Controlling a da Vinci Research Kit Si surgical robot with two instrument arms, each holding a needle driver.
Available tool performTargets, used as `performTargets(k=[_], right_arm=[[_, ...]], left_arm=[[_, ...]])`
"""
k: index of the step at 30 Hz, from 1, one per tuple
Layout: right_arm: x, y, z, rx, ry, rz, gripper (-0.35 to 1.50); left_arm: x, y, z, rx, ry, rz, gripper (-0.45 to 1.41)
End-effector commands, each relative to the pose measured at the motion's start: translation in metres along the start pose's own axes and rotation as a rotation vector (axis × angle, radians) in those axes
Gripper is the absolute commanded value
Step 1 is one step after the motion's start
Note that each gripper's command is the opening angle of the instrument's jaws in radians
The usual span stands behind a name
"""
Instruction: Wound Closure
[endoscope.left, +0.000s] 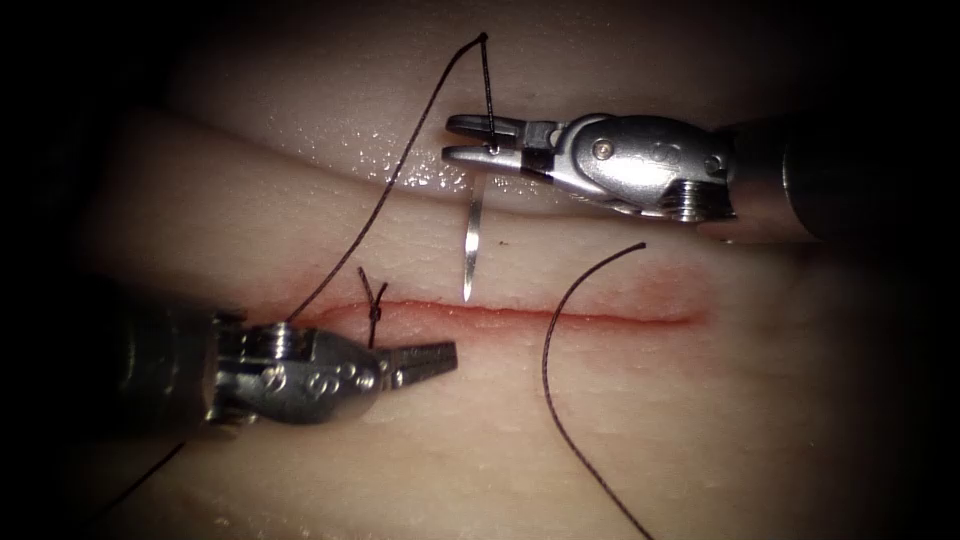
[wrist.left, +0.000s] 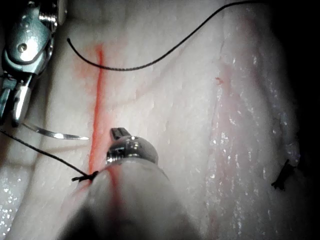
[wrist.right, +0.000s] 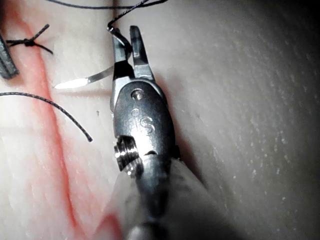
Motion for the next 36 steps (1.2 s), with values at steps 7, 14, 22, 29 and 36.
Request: performTargets(k=[7,14,22,29,36], right_arm=[[-0.0016,0.0006,0.0009,0.006,0.014,-0.076,-0.35],[-0.0019,0.0003,0.0012,-0.007,-0.003,-0.129,-0.35],[-0.0023,-0.0004,0.0013,-0.006,-0.02,-0.174,-0.35],[-0.0027,-0.001,0.0013,0.005,-0.045,-0.196,-0.35],[-0.003,-0.002,0.0012,0.004,-0.049,-0.216,-0.35]], left_arm=[[-0.0003,0.0002,0.0013,0.0,-0.018,-0.02,-0.35],[-0.0006,0.0001,0.0017,-0.005,-0.034,-0.034,-0.33],[-0.0007,0.0,0.0018,-0.005,-0.042,-0.04,-0.31],[-0.0007,-0.0003,0.0017,-0.005,-0.043,-0.048,-0.28],[-0.0006,-0.0013,0.0015,-0.01,-0.043,-0.06,-0.24]])
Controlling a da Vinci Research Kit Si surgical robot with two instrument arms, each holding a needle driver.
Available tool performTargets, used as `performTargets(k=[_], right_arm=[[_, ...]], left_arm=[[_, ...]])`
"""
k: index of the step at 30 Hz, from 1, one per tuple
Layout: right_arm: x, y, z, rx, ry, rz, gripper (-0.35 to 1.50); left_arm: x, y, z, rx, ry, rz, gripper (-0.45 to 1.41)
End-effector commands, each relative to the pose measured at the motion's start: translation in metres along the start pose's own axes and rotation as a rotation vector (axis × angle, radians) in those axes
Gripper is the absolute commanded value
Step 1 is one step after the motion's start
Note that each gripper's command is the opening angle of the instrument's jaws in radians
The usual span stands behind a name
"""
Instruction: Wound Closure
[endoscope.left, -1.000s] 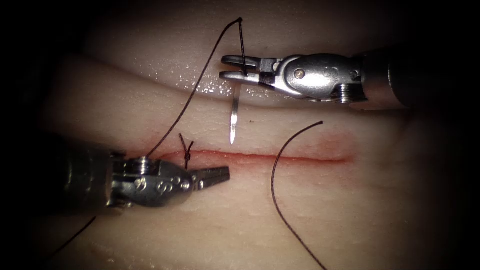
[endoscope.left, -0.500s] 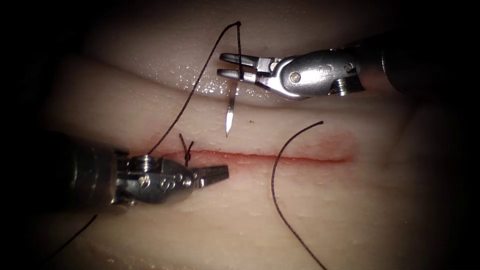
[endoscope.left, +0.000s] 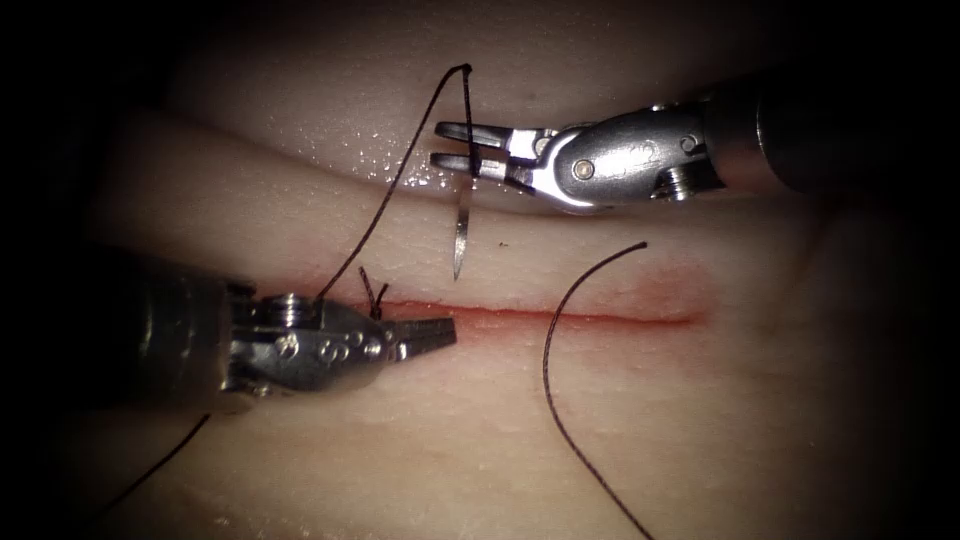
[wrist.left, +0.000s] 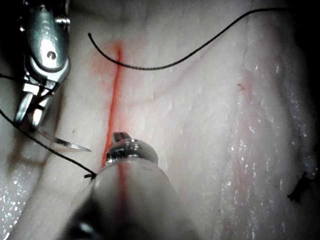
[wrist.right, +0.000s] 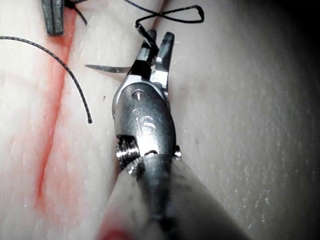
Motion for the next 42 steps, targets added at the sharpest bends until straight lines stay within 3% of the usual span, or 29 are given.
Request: performTargets(k=[1,10,19,34,42], right_arm=[[-0.0005,-0.0005,0.001,0.001,0.003,-0.009,-0.35],[-0.0006,-0.0031,0.0009,0.01,0.013,-0.178,-0.35],[-0.0012,-0.0079,0.0005,0.023,0.001,-0.322,-0.35],[-0.0008,-0.0106,0.0004,0.033,0.005,-0.357,-0.35],[-0.0012,-0.0115,0.0005,0.055,0.007,-0.351,-0.35]], left_arm=[[0.0,0.0004,0.0007,-0.002,0.001,-0.001,-0.24],[0.0001,-0.0003,0.0007,-0.004,-0.004,-0.018,-0.24],[-0.0002,-0.0006,0.0014,-0.015,-0.032,-0.042,-0.26],[-0.002,0.0035,-0.0022,-0.03,-0.06,-0.032,-0.3],[-0.0012,0.0038,-0.0019,-0.022,-0.067,-0.044,-0.24]])
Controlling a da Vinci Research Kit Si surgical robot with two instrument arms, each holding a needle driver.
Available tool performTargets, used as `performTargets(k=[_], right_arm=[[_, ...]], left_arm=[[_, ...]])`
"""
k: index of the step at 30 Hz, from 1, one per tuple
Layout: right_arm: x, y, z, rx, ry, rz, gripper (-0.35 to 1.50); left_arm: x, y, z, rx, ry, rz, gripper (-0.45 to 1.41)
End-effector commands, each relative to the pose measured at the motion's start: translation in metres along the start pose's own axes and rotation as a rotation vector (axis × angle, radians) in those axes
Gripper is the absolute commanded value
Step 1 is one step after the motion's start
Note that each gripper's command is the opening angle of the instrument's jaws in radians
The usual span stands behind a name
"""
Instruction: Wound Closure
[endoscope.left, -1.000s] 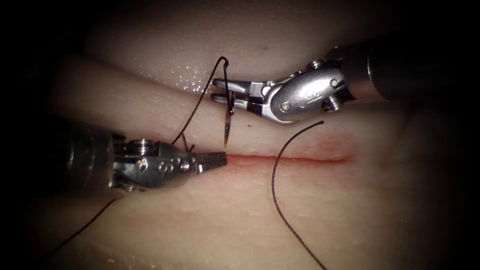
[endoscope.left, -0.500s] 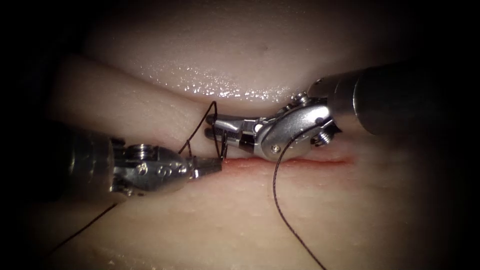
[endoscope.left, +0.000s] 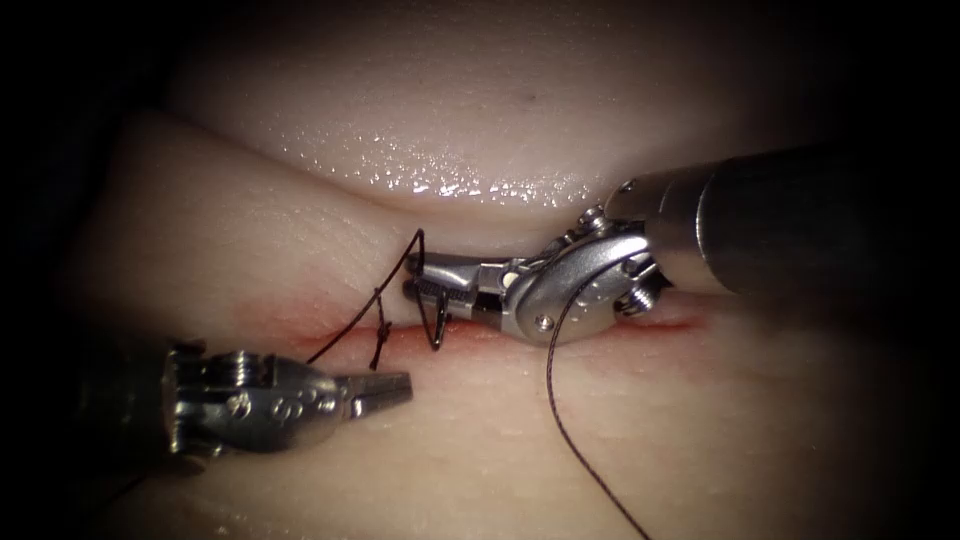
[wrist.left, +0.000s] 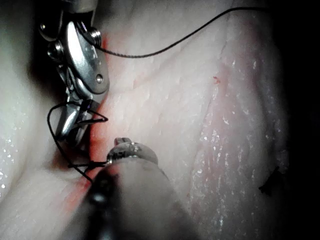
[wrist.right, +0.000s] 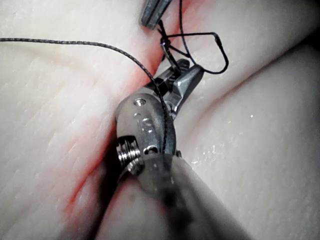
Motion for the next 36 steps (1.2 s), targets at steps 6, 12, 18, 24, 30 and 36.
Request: performTargets(k=[6,12,18,24,30,36], right_arm=[[-0.0008,-0.0022,0.0006,0.019,-0.005,0.045,-0.35],[-0.0008,-0.0037,0.0005,0.027,-0.005,0.072,-0.35],[-0.0007,-0.0036,0.0005,0.04,-0.002,0.09,-0.35],[-0.0001,-0.0042,0.0003,0.061,0.002,0.104,-0.35],[0.0001,-0.0047,0.0003,0.101,0.001,0.133,-0.35],[-0.0002,-0.0052,0.0002,0.11,-0.003,0.162,-0.35]], left_arm=[[0.0004,0.0,0.0013,0.001,-0.002,-0.013,-0.23],[0.0003,-0.0001,0.0014,0.001,-0.002,-0.013,-0.23],[0.0003,-0.0003,0.0015,0.001,-0.002,-0.013,-0.23],[0.0004,-0.0004,0.0016,0.002,-0.002,-0.014,-0.23],[0.0004,-0.0005,0.0015,0.001,-0.002,-0.015,-0.23],[0.0003,-0.0006,0.0014,-0.001,-0.002,-0.014,-0.24]])
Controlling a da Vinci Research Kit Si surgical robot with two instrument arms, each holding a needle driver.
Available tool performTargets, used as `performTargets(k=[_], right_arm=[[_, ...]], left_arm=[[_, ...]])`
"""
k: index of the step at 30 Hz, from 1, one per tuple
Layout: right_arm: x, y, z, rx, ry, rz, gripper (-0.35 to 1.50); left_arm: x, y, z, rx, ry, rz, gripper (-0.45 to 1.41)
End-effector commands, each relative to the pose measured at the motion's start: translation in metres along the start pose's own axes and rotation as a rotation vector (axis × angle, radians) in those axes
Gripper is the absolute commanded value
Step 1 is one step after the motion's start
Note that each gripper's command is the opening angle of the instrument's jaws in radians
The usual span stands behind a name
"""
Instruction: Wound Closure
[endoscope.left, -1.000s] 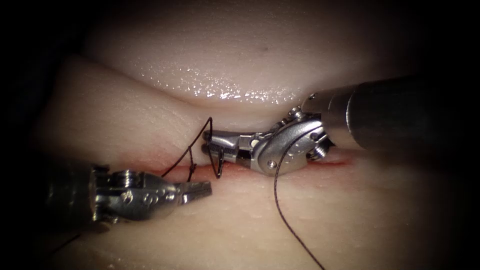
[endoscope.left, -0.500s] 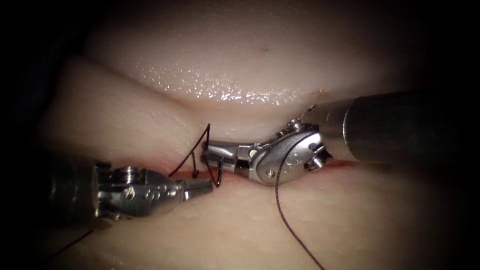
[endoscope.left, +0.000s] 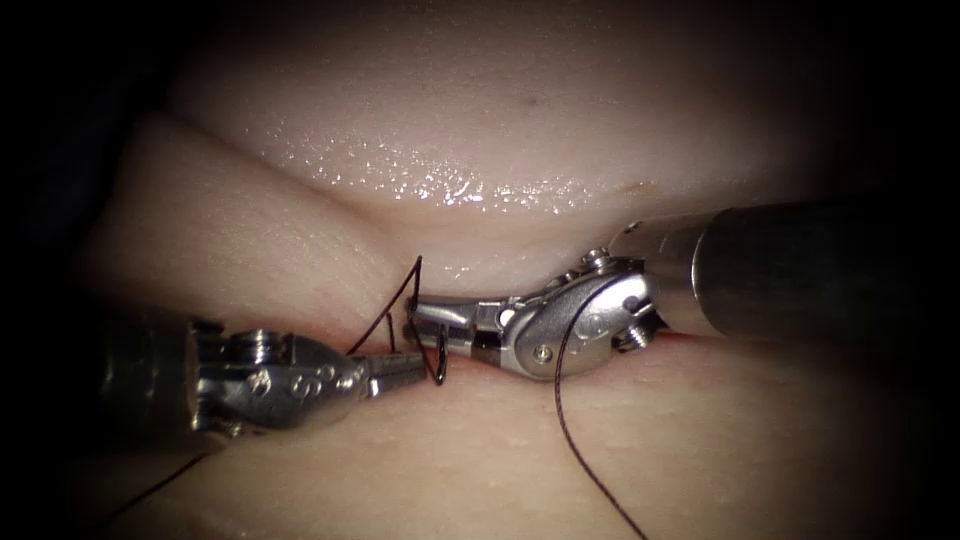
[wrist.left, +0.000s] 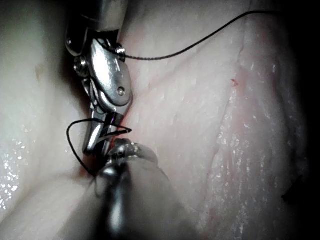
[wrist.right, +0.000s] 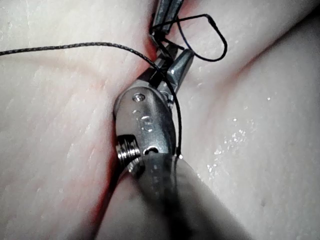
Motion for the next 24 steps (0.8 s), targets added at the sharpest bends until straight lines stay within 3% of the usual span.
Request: performTargets(k=[1,24], right_arm=[[-0.0006,-0.0004,0.0009,0.002,0.002,0.005,-0.35],[-0.001,-0.0017,0.0009,0.116,-0.038,0.198,-0.35]], left_arm=[[0.0,0.0004,0.0007,-0.003,0.001,0.001,-0.24],[-0.0002,0.0,0.0003,-0.006,0.0,0.006,-0.3]])
